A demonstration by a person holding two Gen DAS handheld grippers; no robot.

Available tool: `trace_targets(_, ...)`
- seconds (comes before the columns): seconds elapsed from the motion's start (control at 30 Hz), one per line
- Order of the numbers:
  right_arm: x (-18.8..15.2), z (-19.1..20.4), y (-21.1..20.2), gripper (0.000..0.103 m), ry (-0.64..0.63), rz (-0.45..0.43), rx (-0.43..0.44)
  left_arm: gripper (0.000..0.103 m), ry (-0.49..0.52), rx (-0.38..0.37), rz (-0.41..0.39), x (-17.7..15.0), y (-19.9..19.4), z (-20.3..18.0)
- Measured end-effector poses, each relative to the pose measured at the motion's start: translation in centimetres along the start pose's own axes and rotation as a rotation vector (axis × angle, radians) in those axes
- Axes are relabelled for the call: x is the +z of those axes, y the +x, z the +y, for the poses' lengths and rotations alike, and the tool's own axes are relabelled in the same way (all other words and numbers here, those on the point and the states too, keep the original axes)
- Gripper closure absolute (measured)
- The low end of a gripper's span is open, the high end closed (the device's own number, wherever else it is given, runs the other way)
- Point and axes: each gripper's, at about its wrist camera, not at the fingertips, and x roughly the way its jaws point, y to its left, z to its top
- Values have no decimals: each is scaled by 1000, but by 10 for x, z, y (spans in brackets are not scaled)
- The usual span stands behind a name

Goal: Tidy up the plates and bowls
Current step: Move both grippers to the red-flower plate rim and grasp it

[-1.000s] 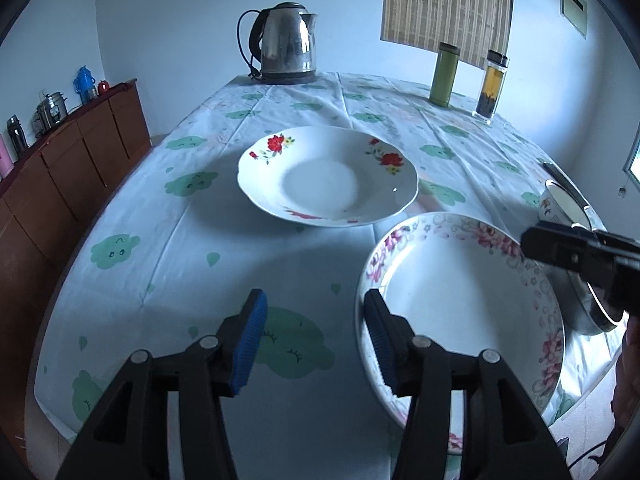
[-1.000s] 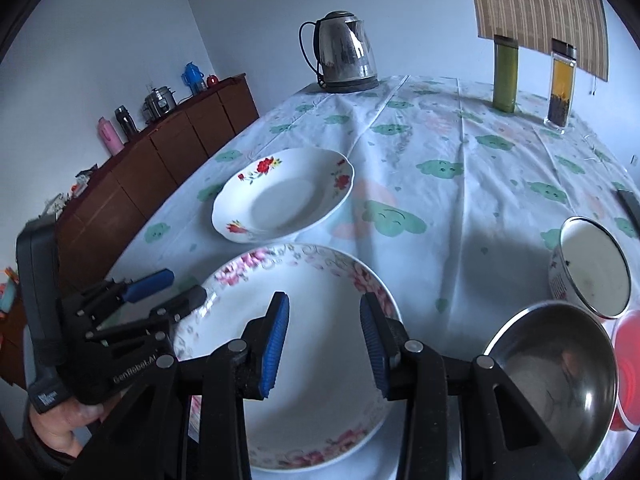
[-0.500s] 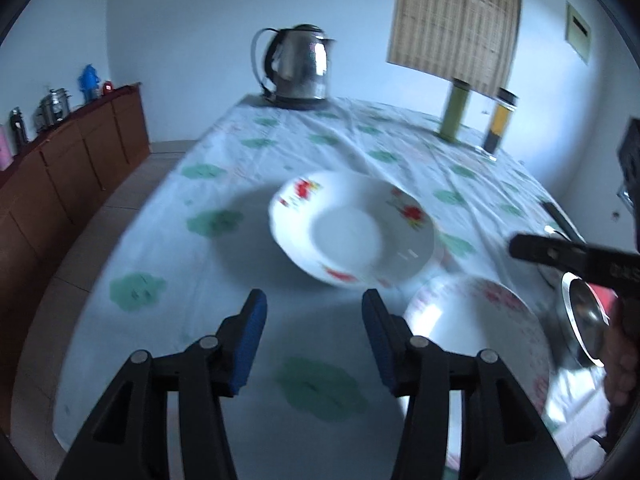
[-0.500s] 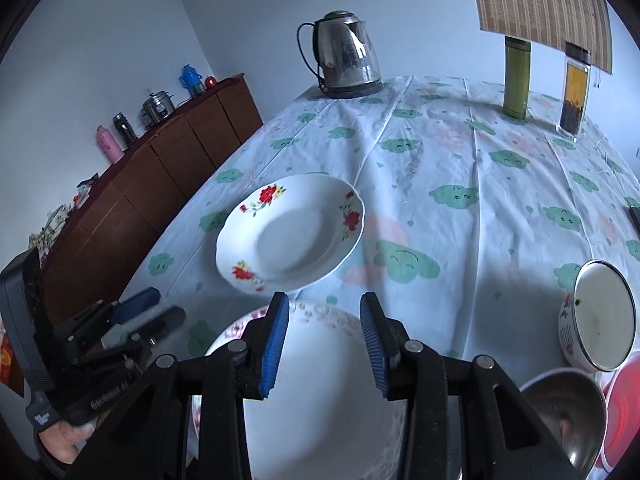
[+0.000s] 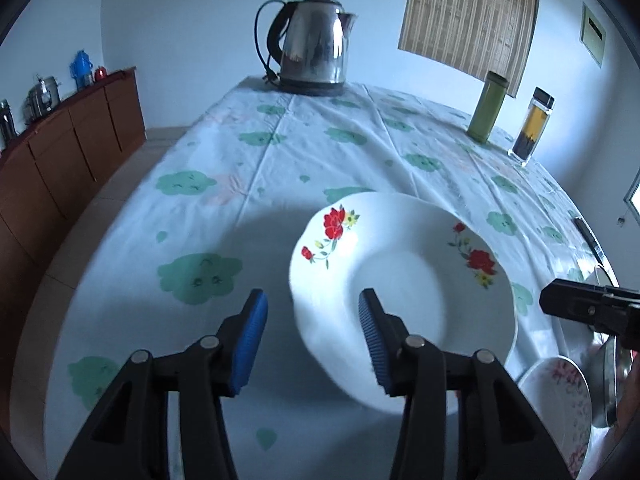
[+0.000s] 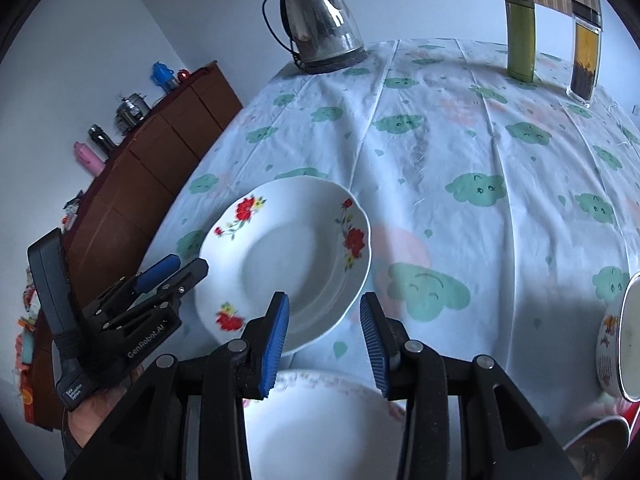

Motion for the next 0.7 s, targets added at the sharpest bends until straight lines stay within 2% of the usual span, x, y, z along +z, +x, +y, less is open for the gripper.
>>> trace_targets(0.1, 2, -4, 8, 63, 25, 5, -9, 60, 15, -16, -13, -1, 6, -1)
trace_targets(0.2, 2, -7, 15, 63, 31, 18, -14, 73, 5, -32, -7, -3, 15, 2)
trace_targets(0.3, 3, -8, 17, 63, 31, 17, -20, 76, 19, -21, 12, -4, 23, -1)
trace_targets(0.7, 9, -9, 27, 63, 39, 18, -39, 75, -2, -49, 35, -4, 29, 2)
